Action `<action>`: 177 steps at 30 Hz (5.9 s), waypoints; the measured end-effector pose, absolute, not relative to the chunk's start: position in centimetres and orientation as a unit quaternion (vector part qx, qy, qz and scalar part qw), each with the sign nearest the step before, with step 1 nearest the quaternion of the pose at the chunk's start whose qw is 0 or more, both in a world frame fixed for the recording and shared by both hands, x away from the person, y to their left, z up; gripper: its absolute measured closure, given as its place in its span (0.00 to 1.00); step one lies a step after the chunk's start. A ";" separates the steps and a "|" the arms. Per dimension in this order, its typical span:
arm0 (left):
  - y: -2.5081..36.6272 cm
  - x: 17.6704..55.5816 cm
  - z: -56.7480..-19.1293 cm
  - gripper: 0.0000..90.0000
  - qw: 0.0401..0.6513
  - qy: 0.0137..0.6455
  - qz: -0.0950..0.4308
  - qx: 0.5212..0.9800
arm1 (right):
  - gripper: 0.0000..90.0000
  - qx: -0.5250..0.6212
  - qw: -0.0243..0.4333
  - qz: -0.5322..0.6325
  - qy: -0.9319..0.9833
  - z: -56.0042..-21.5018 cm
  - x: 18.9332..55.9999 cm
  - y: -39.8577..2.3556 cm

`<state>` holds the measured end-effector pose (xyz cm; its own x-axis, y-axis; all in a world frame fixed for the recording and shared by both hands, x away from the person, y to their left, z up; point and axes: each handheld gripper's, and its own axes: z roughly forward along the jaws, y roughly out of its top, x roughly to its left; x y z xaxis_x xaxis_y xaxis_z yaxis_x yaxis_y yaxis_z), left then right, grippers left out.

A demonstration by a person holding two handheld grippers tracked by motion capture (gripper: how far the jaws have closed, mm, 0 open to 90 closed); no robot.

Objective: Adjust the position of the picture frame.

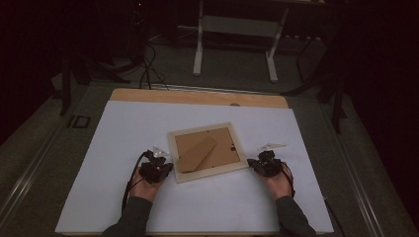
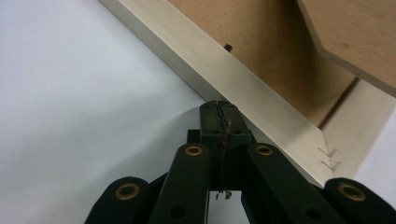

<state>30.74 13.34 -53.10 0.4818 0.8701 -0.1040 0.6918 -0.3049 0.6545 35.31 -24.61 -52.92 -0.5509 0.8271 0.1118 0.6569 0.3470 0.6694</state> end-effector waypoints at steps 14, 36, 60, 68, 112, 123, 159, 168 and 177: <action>13.5 31.4 -53.0 1.00 0.321 0.493 0.134 0.798 | 1.00 0.457 0.124 0.342 0.811 -52.9 33.1 -24.5; 14.0 32.5 -53.2 1.00 0.338 0.501 0.123 0.787 | 1.00 0.471 0.129 0.357 0.797 -53.3 31.9 -24.3; 14.7 30.5 -53.0 1.00 0.327 0.505 0.125 0.789 | 1.00 0.461 0.125 0.362 0.801 -53.3 32.5 -23.3; 14.6 30.1 -53.0 1.00 0.327 0.506 0.125 0.788 | 1.00 0.456 0.124 0.363 0.803 -53.3 32.7 -23.5; 16.7 30.2 -48.3 0.71 0.411 0.489 0.133 0.758 | 0.88 0.429 0.137 0.397 0.800 -51.9 31.7 -23.9; 13.0 33.5 -46.4 0.54 0.397 0.429 0.097 0.806 | 0.79 0.417 0.137 0.406 0.802 -51.3 31.4 -23.7; 10.3 40.7 -50.4 0.36 0.368 0.409 -0.061 0.833 | 0.73 0.419 0.135 0.408 0.800 -51.3 31.5 -24.0; 9.5 41.2 -50.7 0.39 0.358 0.398 -0.084 0.840 | 0.73 0.421 0.132 0.408 0.799 -51.5 31.5 -24.1; 8.5 41.4 -50.6 0.43 0.337 0.383 -0.081 0.856 | 0.73 0.422 0.131 0.408 0.799 -51.6 31.6 -24.2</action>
